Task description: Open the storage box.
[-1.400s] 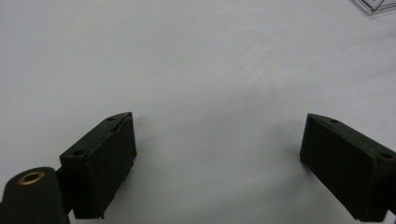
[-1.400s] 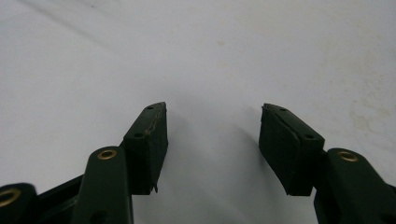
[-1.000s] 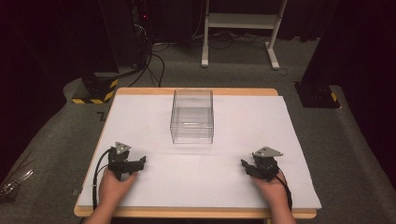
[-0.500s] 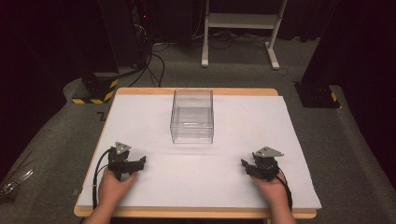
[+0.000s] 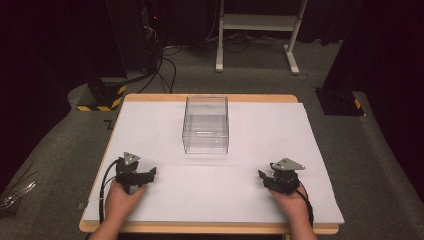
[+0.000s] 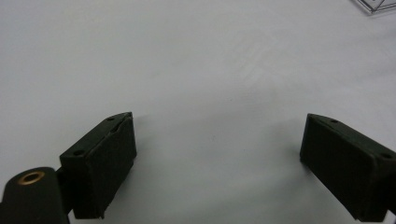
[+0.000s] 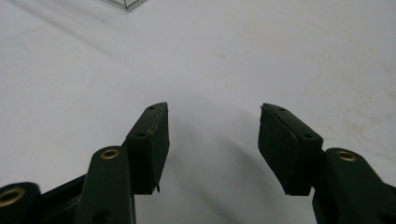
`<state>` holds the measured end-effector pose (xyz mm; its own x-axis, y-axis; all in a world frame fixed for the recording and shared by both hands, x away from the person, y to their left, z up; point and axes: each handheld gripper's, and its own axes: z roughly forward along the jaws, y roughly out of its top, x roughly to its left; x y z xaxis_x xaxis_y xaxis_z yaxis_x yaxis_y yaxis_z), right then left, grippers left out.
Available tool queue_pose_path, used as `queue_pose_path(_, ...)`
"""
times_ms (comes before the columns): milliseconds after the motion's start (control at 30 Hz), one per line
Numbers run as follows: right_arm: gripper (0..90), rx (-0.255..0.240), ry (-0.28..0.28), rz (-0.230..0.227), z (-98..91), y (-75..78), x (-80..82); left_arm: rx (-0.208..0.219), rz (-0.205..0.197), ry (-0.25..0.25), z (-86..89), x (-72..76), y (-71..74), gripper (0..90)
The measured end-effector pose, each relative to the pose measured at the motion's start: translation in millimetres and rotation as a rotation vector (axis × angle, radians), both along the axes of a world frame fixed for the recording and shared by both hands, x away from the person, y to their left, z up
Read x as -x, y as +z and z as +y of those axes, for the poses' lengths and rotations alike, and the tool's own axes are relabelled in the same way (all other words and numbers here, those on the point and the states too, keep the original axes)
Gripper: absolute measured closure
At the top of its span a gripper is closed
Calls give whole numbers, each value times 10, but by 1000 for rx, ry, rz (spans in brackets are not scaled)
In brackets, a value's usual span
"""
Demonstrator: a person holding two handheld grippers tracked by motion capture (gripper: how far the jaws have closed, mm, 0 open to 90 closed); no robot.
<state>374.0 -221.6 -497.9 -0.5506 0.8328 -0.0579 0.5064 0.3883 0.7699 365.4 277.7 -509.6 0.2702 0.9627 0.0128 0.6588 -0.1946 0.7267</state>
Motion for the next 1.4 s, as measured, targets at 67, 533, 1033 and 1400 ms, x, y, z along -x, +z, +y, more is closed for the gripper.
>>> queue_pose_path(67, 435, -2, 3, -11, 4, 14, 13, 0, 0, 0, 0, 0, 0, 110)
queue_pose_path(533, 445, -12, 16, -44, 72, 101, 68, 0, 0, 0, 0, 0, 0, 110)
queue_pose_path(1033, 446, -28, 43, -56, 208, 129, 110, 0, 0, 0, 0, 0, 0, 110)
queue_pose_path(1400, 450, -42, 70, -63, 335, 126, 132, 0, 0, 0, 0, 0, 0, 110)
